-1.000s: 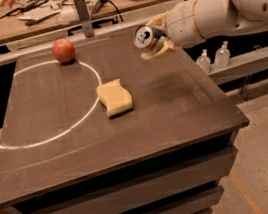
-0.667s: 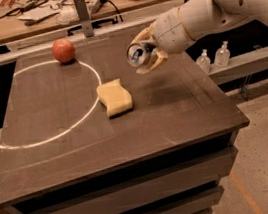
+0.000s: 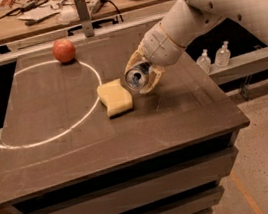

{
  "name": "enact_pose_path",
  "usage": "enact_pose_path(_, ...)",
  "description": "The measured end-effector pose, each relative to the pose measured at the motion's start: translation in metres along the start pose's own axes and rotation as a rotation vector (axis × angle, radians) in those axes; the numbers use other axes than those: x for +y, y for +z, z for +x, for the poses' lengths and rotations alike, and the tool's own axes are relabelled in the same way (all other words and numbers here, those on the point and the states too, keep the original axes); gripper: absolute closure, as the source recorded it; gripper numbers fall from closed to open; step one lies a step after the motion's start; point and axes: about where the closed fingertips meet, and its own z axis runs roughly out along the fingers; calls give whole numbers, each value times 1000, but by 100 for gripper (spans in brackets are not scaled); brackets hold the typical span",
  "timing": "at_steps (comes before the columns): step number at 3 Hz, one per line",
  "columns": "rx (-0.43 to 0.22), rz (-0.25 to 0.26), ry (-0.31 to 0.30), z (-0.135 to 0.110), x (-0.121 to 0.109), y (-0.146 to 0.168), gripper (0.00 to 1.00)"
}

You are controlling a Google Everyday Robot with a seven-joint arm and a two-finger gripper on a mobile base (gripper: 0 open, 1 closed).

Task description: Knock redbull can over

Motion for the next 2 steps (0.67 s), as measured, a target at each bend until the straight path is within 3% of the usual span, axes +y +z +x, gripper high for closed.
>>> enact_pose_path(1,41,-65,-44,2,8,3,53)
enact_pose_path(2,69,-116,-52,4,19,3,30)
